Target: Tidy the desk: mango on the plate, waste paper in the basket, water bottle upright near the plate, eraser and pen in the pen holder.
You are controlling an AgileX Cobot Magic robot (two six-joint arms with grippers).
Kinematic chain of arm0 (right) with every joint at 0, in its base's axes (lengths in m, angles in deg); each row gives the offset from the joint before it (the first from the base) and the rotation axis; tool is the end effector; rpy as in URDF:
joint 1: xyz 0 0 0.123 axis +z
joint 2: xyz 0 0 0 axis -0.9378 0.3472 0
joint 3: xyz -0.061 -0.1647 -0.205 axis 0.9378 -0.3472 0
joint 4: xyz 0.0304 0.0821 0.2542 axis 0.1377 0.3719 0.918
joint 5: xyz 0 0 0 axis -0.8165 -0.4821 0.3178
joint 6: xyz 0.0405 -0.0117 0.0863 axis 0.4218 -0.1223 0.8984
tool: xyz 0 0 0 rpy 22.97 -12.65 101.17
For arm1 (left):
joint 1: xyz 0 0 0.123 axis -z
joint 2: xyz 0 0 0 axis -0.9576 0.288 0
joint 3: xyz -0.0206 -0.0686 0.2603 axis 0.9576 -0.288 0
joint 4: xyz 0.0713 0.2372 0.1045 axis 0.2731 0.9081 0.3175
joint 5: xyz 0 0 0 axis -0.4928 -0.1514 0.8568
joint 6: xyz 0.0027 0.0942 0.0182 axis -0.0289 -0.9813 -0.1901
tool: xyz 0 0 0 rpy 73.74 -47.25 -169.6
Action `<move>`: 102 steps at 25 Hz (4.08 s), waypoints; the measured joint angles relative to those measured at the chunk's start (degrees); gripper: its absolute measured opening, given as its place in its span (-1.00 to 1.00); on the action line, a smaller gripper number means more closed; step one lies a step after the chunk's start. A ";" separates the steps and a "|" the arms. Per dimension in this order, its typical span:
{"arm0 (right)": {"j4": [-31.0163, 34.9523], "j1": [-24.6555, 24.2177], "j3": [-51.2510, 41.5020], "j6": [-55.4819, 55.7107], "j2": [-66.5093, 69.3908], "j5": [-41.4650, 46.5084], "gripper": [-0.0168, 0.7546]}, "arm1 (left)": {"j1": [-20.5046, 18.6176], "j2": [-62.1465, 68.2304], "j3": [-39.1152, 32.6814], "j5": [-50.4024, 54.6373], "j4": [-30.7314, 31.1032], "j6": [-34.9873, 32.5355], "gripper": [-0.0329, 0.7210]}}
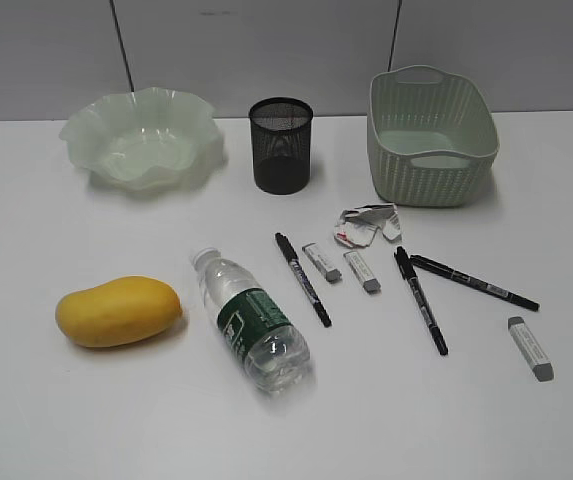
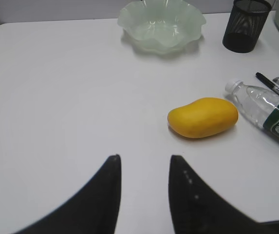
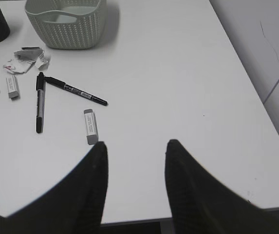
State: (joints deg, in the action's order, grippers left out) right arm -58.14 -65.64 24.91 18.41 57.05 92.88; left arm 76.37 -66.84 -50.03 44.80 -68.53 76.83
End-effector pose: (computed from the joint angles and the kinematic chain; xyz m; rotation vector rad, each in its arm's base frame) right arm 0.0289 -0.0050 0.2868 0.0148 2.0085 -0.0045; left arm 0.0253 -0.0071 0.2894 0.0735 2.0206 -0.1064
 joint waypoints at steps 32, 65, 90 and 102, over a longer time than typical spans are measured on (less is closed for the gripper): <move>0.23 0.00 0.00 -0.22 0.00 -0.02 -0.12 | 0.00 0.00 0.00 0.00 0.00 0.00 -0.23; 0.28 0.00 0.00 -0.22 0.00 -0.02 0.17 | 0.00 7.34 1.60 -0.77 -0.25 -8.62 0.49; 0.45 0.00 0.00 -0.32 0.00 -0.02 0.31 | 14.60 70.84 17.85 -8.79 -4.40 -54.25 0.49; 0.45 0.00 0.00 -0.37 0.00 -0.02 0.31 | 14.65 97.05 34.85 -6.34 -5.30 -59.93 0.49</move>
State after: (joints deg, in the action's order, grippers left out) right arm -57.69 -65.64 24.91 18.04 57.05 92.87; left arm 91.02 30.21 -15.18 38.46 -73.83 16.89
